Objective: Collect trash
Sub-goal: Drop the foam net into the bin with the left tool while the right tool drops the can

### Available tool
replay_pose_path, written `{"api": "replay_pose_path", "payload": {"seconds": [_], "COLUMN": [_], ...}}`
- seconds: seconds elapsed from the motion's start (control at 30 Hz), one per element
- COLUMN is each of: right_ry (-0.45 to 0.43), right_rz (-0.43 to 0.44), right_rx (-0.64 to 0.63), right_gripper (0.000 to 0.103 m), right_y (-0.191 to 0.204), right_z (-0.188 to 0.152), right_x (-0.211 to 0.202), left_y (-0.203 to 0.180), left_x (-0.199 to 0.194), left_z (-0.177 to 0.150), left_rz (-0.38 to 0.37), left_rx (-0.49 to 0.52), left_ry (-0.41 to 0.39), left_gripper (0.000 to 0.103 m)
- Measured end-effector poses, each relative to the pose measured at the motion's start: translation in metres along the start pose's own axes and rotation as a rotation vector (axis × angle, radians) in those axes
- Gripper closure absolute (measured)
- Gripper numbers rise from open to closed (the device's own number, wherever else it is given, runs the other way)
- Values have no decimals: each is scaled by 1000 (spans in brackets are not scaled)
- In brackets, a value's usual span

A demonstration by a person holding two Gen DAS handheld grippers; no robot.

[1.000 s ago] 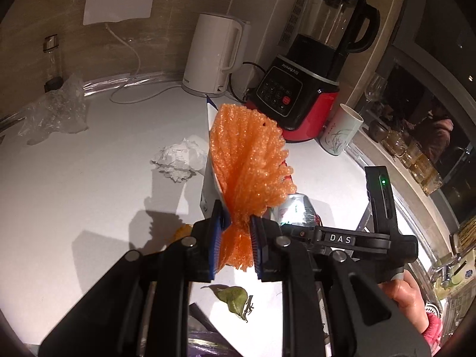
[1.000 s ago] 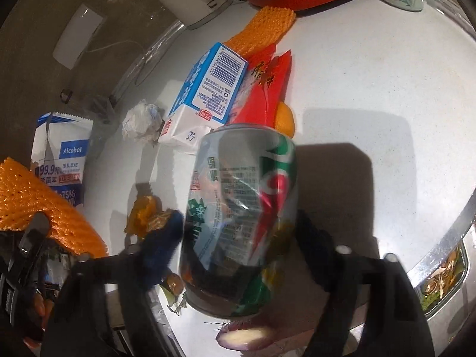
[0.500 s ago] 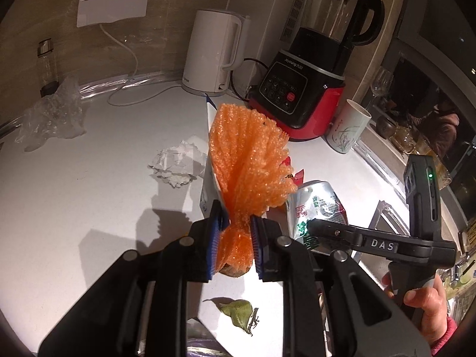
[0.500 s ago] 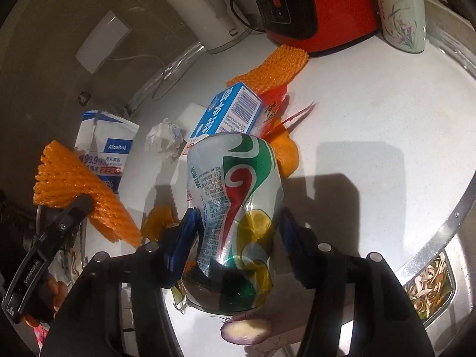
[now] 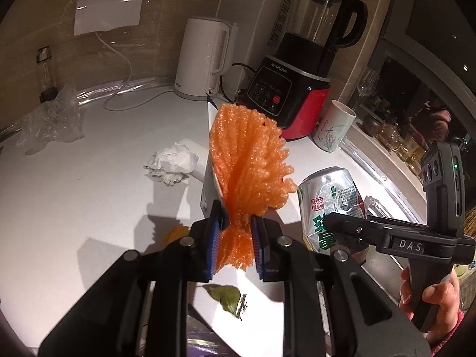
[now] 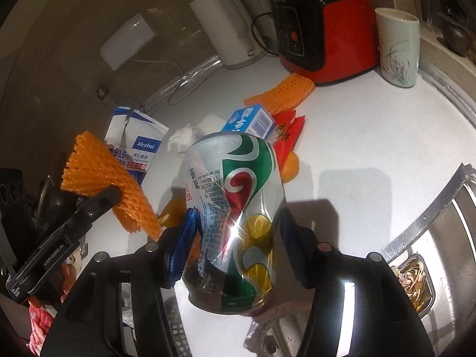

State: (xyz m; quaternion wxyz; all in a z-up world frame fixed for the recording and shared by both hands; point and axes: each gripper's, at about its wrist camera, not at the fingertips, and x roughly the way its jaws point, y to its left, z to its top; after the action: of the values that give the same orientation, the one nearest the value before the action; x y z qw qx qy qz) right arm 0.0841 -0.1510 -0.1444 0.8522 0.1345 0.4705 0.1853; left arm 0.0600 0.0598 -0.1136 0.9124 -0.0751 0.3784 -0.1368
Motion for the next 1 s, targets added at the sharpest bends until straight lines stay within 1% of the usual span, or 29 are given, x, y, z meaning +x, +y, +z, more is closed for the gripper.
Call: {"api": "replay_pose_path", "payload": {"seconds": [0.13, 0.23, 0.33, 0.43, 0.6, 0.7, 0.83, 0.87, 1.0], "right_ry": [15, 36, 66, 79, 55, 40, 15, 8, -11], "right_rz": [13, 21, 28, 18, -44, -87, -123, -126, -151], "right_rx": [-72, -114, -120, -108, -62, -36, -17, -9, -4], "right_gripper": [46, 46, 46, 46, 46, 46, 47, 49, 51], "right_y": [40, 66, 85, 97, 115, 124, 139, 142, 153], "right_z": [-24, -47, -75, -106, -149, -168, -187, -191, -200], "right_x": [-17, -23, -25, -31, -50, -61, -76, -80, -95], "left_y": [3, 8, 14, 22, 44, 56, 70, 73, 74], "left_x": [-48, -83, -105, -113, -103, -87, -52, -41, -1], "left_z": [-19, -43, -73, -107, -168, -206, -251, -262, -307], "left_rz": [23, 36, 61, 66, 58, 71, 74, 81, 95], "left_rx": [-9, -19, -16, -10, 5, 52, 83, 91, 164], "left_ry": [-25, -38, -17, 41, 166, 245, 352, 383, 493], "left_gripper": [84, 84, 84, 84, 84, 84, 84, 84, 84]}}
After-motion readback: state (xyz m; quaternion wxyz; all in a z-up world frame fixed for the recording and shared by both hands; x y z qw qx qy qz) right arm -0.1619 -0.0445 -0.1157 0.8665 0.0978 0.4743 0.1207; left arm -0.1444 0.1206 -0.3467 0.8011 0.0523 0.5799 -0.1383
